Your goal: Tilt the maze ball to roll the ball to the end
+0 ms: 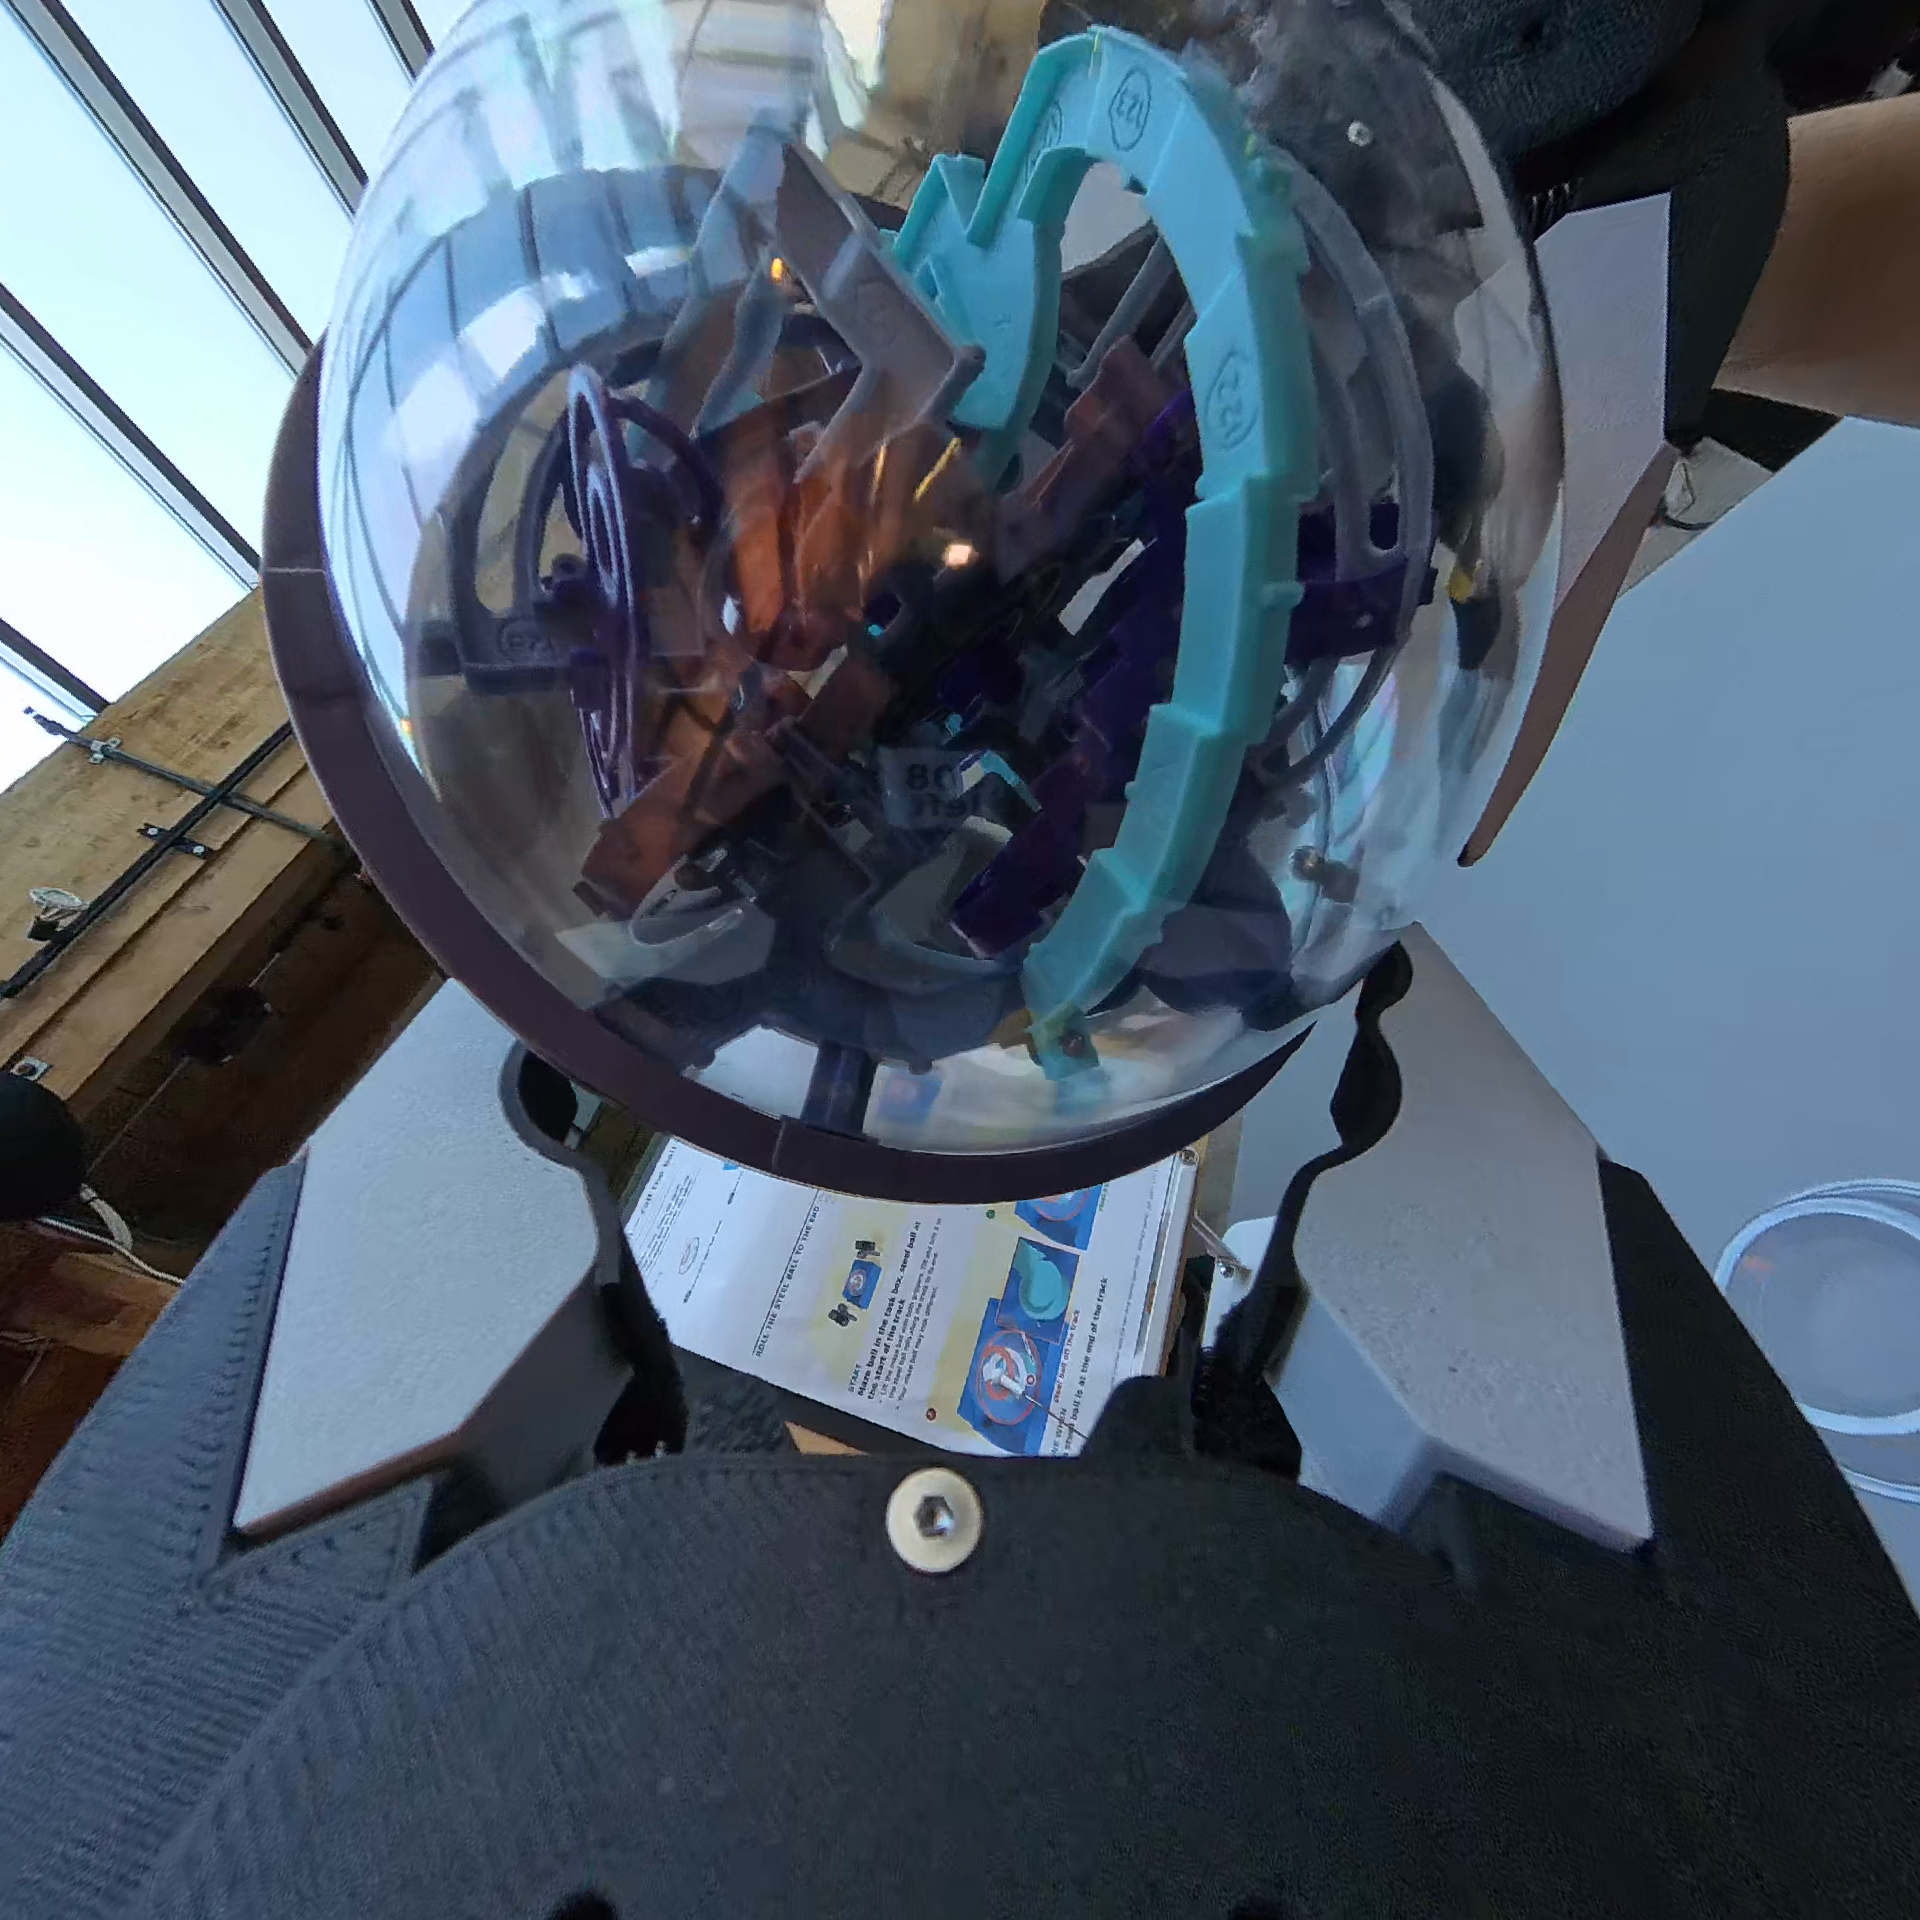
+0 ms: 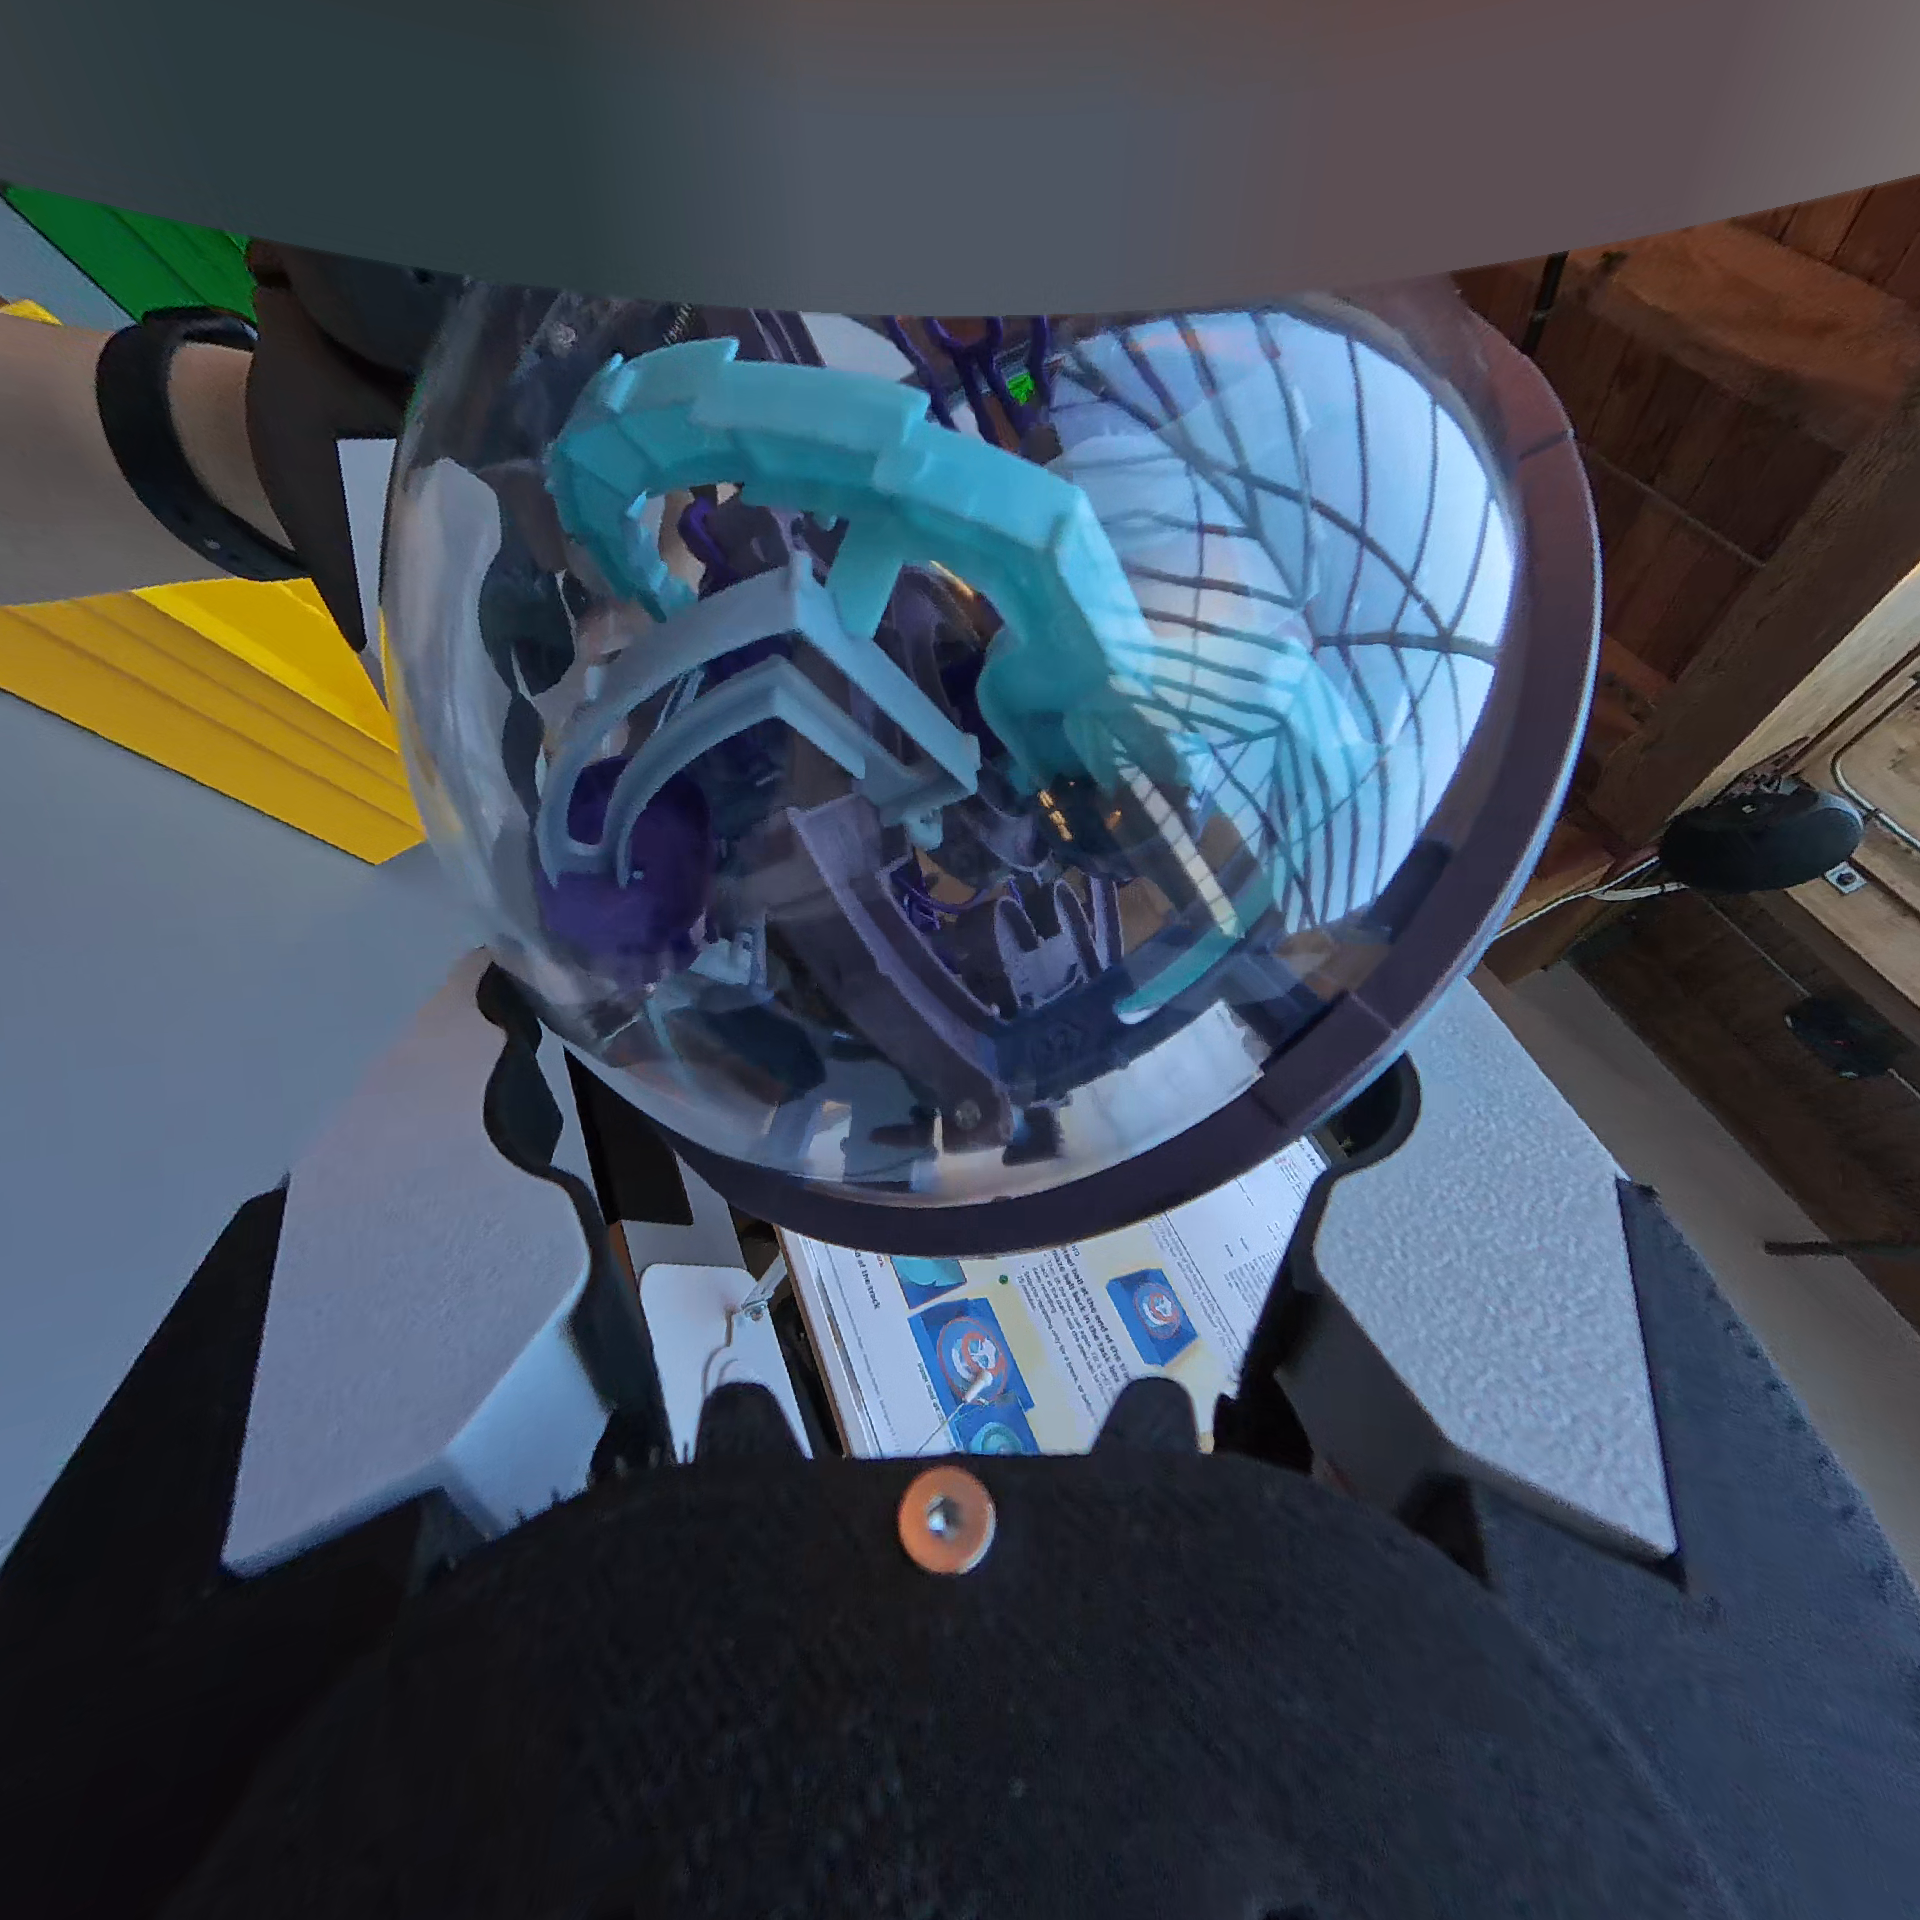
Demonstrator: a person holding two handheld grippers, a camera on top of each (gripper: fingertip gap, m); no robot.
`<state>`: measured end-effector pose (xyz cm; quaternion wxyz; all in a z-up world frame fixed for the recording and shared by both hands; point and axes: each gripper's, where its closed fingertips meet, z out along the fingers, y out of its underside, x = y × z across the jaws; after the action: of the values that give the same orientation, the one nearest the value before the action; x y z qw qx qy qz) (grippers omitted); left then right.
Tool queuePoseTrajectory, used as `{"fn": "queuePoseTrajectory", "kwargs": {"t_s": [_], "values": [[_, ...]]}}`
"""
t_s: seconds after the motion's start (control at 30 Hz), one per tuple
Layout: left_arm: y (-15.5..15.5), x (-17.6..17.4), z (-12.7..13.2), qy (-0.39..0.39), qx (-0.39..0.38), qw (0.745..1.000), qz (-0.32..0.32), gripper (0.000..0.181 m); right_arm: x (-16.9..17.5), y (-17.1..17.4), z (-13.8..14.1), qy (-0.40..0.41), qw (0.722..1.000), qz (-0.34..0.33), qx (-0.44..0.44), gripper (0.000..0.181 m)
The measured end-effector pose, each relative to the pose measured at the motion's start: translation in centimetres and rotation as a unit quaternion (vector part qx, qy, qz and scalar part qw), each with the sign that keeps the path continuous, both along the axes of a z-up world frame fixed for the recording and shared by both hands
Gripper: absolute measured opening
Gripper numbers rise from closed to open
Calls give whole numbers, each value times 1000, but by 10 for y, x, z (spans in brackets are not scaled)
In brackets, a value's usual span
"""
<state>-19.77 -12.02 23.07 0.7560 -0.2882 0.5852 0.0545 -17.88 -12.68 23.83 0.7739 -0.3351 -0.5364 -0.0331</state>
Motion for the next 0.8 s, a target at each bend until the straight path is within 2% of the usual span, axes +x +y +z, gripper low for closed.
{"fn": "queuePoseTrajectory", "kwargs": {"t_s": [0.4, 0.8], "values": [[-10, -12, 24, -31, 37, 999, 5, 149, -11, -12, 25, -42, 997, -40, 45, 155], [-19, -18, 35, -37, 64, 997, 13, 149, -16, -20, 36, -49, 995, -56, 68, 156]]}}
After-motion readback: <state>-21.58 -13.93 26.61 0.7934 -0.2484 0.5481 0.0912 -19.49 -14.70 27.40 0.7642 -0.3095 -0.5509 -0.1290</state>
